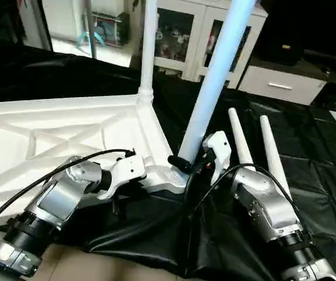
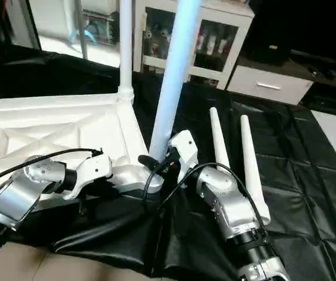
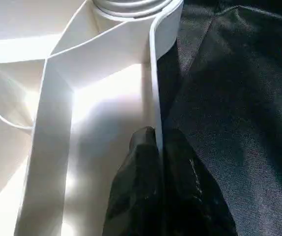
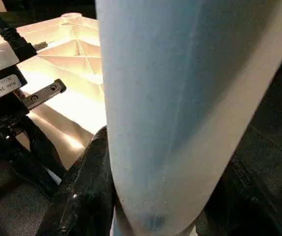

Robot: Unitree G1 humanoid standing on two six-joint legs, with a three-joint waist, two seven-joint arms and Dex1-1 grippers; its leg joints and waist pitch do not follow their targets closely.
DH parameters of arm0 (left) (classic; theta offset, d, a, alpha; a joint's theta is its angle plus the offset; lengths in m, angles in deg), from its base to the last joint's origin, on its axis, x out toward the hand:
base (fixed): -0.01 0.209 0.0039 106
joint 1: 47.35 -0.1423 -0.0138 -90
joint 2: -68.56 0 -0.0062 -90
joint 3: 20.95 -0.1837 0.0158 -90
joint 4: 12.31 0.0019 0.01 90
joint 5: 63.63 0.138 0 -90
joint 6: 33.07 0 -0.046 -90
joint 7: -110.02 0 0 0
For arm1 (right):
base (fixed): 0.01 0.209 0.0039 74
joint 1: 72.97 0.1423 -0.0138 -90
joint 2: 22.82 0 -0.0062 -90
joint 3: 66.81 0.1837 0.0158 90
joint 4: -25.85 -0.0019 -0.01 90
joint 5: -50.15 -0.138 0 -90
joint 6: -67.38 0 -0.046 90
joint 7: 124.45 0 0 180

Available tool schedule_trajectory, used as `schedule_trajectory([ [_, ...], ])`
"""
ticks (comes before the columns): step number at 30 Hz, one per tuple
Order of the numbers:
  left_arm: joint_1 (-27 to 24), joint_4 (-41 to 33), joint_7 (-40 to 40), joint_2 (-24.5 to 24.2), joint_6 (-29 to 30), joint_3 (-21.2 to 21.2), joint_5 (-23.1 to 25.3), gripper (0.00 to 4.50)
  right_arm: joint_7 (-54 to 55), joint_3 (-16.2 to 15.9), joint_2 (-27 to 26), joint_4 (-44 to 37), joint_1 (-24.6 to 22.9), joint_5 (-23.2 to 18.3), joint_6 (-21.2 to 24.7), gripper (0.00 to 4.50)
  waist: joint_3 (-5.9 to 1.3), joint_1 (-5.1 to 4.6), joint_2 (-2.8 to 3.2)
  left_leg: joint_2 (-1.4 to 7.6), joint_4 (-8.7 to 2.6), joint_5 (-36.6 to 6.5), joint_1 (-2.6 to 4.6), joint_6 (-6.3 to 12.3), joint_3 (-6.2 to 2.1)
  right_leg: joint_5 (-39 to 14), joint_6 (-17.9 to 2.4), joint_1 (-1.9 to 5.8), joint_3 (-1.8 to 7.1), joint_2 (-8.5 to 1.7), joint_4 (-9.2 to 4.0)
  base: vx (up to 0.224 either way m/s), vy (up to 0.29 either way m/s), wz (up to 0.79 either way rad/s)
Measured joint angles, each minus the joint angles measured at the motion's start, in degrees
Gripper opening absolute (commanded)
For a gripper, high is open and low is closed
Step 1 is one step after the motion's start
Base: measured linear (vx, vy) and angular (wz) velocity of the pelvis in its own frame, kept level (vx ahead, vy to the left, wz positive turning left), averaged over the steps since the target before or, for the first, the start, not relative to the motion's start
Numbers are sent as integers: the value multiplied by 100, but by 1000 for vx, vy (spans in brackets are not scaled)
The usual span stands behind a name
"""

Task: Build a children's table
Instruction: Insert table leg to table base

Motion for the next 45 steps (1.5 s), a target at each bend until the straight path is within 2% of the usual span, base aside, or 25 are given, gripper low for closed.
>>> schedule_trajectory([
  [8,51,86,140,194,124,61,13,0,291,36,-103,94,40,62,-97,184,-11,-11,16,53,0,6,-17,-9,94,11,19,-2,8,-1,1,0,0,0],
  [10,194,221,457,482,456,137,56,0,971,208,-403,378,240,182,-103,184,-10,-27,20,55,0,25,-25,-38,99,12,20,-22,12,-1,4,0,0,0],
  [13,281,232,811,819,716,227,51,0,1595,307,-512,565,417,253,-104,184,-21,-27,1,62,-6,152,-55,-19,102,36,55,-83,8,-1,16,0,0,0],
  [20,844,883,2120,2012,1502,494,129,0,3495,762,-1102,1803,1365,494,-231,184,-39,-20,-71,65,1,187,-98,0,121,75,60,-99,16,-1,24,0,0,0],
  [26,1264,1487,3009,2701,1651,615,189,0,4590,1084,-1340,2741,2020,605,-521,184,-19,-4,-126,65,1,203,-131,25,119,89,84,-113,10,-3,18,0,0,0],
  [31,1304,1524,3150,2760,1651,612,262,0,4767,1200,-1420,3064,2216,622,-678,184,-2,-15,-156,66,10,211,-149,31,119,102,105,-125,10,-5,17,0,0,0],
  [38,1322,1524,3166,2727,1651,614,268,0,4562,1286,-1501,3432,2350,628,-1036,184,5,-31,-164,67,15,218,-159,34,123,116,110,-143,13,-7,20,0,0,0],
  [39,1330,1524,3165,2720,1651,616,267,0,4471,1307,-1492,3476,2356,631,-1113,219,7,-33,-165,67,16,222,-170,35,124,122,108,-154,14,-7,21,0,0,0],
  [41,1336,1520,3160,2709,1651,618,264,0,4287,1329,-1461,3552,2355,657,-1236,219,7,-36,-165,67,22,226,-183,41,126,126,106,-170,17,-7,28,0,0,0],
  [42,1340,1515,3159,2704,1651,621,264,0,4203,1331,-1437,3571,2355,671,-1277,242,7,-37,-164,69,29,228,-195,43,126,128,106,-181,17,-6,33,0,0,0],
  [44,1353,1499,3151,2696,1650,621,264,0,4065,1299,-1409,3633,2328,700,-1264,258,12,-36,-162,70,31,232,-205,47,126,132,104,-191,15,-5,35,0,0,0],
  [45,1368,1481,3137,2685,1650,624,255,0,4009,1265,-1431,3662,2167,731,-1315,258,34,-32,-154,72,39,233,-220,50,126,132,104,-201,13,-5,38,0,0,0],
])
